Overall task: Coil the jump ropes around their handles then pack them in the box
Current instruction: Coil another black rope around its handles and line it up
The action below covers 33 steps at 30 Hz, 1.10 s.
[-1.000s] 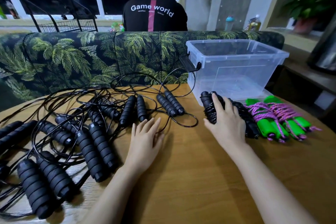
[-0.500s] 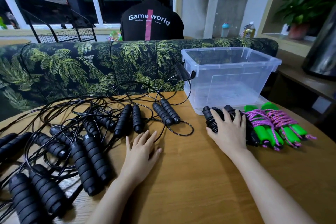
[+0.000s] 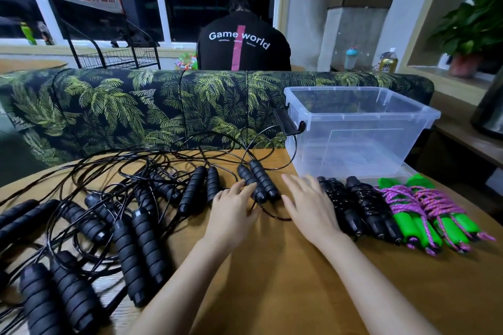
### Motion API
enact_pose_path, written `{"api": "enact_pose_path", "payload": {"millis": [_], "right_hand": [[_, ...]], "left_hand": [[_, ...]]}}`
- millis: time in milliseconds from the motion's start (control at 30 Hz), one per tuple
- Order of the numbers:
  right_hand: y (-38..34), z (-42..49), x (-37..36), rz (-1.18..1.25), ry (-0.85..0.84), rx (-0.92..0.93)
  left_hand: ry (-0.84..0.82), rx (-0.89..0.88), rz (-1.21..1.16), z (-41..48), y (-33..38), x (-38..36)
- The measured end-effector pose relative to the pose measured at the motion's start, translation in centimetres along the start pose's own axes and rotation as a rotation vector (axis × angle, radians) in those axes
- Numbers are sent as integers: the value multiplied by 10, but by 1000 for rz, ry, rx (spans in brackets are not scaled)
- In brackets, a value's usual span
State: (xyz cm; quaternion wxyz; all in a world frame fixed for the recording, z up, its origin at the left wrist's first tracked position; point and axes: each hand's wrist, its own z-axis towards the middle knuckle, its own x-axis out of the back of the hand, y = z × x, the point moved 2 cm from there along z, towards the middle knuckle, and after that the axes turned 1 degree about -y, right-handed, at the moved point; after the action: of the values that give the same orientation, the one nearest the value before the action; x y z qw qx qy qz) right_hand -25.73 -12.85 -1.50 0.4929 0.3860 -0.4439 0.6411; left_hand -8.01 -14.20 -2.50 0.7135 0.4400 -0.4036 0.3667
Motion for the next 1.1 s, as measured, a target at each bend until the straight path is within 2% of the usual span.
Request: {"api": "enact_pose_path", "payload": {"millis": [133, 267, 433, 533, 667, 867, 967, 1100], "right_hand": [[-7, 31, -16, 87, -152, -133], [-2, 53, -33, 346, -244, -282], [-6, 47, -23, 640, -101, -383], [-14, 19, -4, 729, -26, -404], [-34, -44, 10, 870, -61, -398], [-74, -133, 14, 891, -241, -417], [-95, -157, 11, 808, -294, -338], [-112, -169, 11, 687, -355, -139]], "left_hand": [[-166, -12, 0, 32, 8, -11], [-111, -10, -129, 42, 4, -13], [-37, 4, -299, 32, 1, -4], [-10, -19, -330, 9, 1, 10], [-3, -85, -371, -49, 2, 29], [-107, -113, -353, -145, -13, 49], [-160, -44, -398, -177, -22, 61], [-126, 119, -364, -184, -27, 70]]}}
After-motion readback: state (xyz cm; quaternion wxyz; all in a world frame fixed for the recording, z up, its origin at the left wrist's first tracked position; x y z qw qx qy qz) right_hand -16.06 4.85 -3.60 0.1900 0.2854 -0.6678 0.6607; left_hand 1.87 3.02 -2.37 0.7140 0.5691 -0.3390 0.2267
